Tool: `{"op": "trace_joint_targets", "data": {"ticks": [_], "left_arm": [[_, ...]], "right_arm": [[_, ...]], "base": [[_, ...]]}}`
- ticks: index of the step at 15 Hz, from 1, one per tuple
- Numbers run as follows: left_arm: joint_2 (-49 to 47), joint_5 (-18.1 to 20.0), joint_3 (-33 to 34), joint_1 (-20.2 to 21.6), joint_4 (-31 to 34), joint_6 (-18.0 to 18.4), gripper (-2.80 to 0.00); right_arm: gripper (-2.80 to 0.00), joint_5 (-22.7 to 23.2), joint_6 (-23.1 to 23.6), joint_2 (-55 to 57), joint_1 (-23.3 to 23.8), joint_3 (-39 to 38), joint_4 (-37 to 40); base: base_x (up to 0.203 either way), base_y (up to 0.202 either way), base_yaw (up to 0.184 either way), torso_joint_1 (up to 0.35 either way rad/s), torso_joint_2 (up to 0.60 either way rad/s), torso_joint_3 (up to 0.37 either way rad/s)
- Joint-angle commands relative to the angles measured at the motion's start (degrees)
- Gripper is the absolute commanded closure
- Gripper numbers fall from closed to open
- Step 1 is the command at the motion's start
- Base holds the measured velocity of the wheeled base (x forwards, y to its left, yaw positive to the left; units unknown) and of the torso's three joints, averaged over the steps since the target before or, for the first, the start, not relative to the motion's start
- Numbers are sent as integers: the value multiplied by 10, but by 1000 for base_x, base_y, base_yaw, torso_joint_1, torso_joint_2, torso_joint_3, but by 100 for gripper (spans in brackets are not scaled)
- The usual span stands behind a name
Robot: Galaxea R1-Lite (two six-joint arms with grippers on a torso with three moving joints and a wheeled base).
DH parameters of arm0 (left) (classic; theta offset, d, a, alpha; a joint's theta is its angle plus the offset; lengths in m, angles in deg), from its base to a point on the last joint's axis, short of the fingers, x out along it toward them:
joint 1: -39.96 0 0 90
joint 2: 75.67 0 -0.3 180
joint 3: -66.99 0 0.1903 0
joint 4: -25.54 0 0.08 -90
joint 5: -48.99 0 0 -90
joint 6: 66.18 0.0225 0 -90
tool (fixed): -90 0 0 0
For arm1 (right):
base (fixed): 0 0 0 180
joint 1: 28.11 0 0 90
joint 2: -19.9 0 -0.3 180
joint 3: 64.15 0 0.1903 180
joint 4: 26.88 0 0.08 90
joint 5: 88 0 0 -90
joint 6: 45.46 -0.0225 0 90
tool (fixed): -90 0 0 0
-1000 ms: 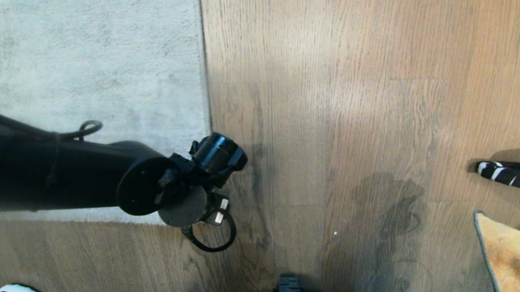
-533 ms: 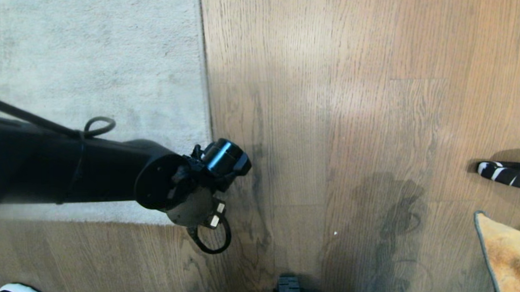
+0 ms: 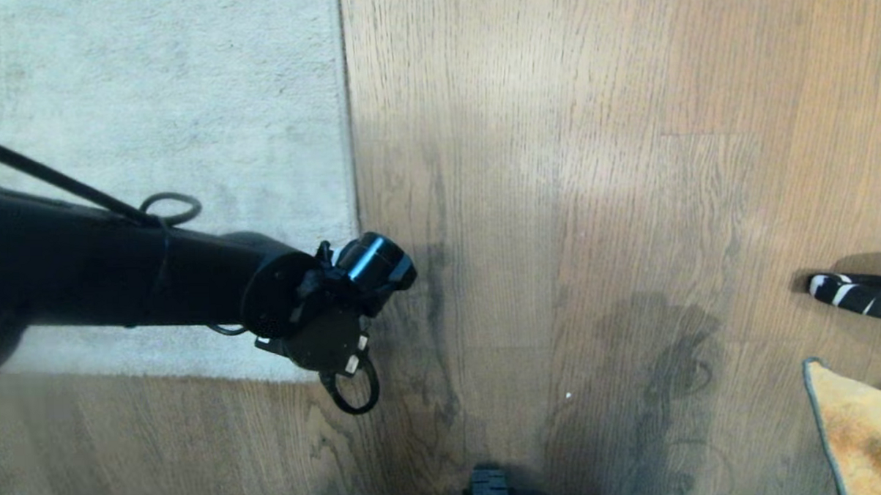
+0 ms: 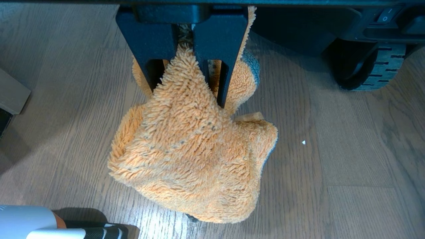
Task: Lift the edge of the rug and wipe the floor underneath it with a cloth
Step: Lift up the carpet
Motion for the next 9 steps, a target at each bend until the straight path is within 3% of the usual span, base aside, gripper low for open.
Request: {"op": "trace_joint_targets", "data": {"ticks": [1, 9], "left_arm": [[-13, -4, -7, 4, 1, -1, -280], [-43, -11, -29, 11, -1, -1, -280]], "right_arm": [[0, 0, 0, 1, 0, 0, 0], [0, 0, 0, 1, 0, 0, 0]], "base": [[0, 0, 0, 0, 0, 0], [0, 0, 0, 0, 0, 0]]}}
